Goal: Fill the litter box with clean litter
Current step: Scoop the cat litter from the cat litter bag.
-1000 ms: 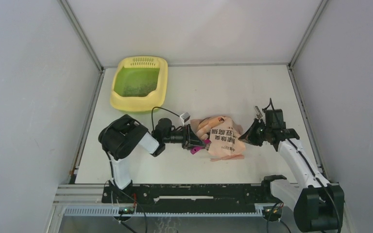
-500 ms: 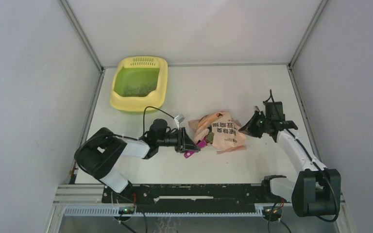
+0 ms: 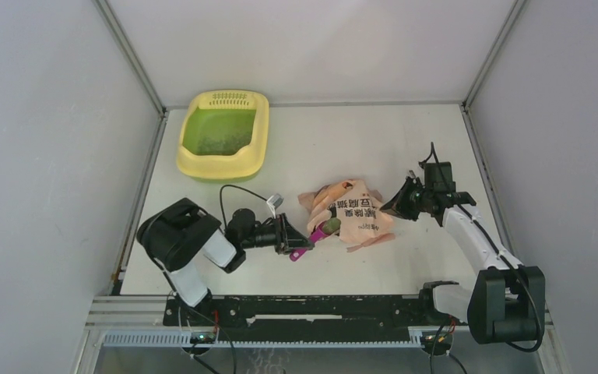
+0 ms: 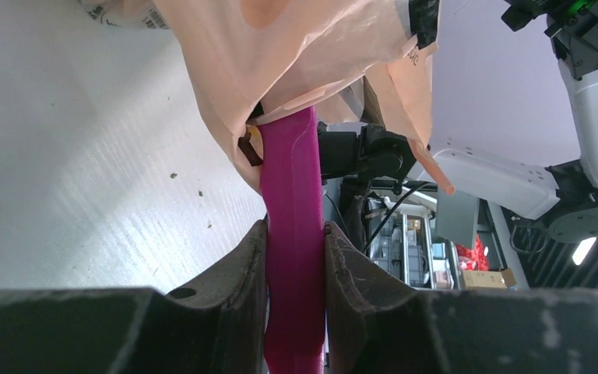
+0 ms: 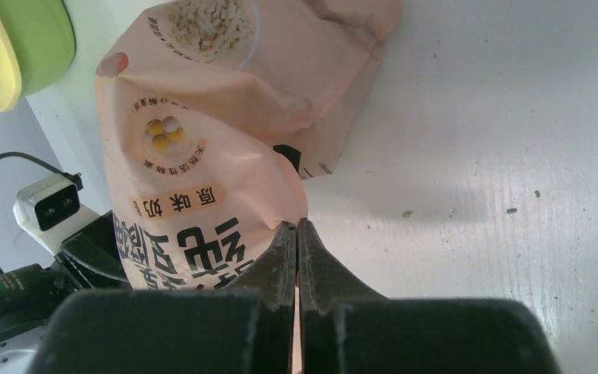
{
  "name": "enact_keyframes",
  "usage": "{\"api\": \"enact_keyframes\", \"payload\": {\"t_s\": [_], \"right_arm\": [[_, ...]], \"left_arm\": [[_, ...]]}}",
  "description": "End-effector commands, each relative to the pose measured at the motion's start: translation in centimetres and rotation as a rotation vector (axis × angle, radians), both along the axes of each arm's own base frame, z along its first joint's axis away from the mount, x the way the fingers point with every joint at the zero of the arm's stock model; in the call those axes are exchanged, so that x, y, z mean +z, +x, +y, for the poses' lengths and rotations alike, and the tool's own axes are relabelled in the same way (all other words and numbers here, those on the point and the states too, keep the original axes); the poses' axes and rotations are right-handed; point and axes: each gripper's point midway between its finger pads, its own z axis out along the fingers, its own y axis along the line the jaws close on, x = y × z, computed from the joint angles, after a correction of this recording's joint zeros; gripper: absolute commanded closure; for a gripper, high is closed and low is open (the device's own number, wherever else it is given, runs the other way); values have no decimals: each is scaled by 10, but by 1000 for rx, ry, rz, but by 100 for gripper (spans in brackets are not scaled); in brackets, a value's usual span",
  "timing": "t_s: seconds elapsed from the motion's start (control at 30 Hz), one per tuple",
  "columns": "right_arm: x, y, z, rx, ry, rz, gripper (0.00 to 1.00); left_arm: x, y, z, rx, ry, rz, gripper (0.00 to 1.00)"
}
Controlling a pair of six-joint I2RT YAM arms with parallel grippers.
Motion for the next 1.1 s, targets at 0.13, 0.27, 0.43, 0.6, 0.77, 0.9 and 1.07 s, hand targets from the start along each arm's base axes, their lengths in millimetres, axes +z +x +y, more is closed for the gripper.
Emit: {"api": "enact_keyframes", "payload": {"t_s": [0.13,0.27,0.43,0.6,0.77,0.9,1.07], "right_arm": [[23,31,-8,-23,-32,-129,100],[23,31,-8,-21,-33,-124,100],[29,33,-7,-16,-30,-130,100],[36,36,-8,-13,-36,-136,100],[41,39,-11,-12,-44,-143,100],[38,40,-13,-11,-43,-130,100],[37,42,-21,-33,-44,-127,100]], "left_arm": [[13,-10,12,17,-66,-119,100],[16,-15,15,32,-64,-167,100],[13,-9,-5,-3,-59,-243,100],[0,6,-24,-30,-51,-260,100],[7,-1,-15,-24,-54,-315,100],[12,-5,-4,0,-58,-300,100],[16,-18,4,3,-71,-224,100]]}}
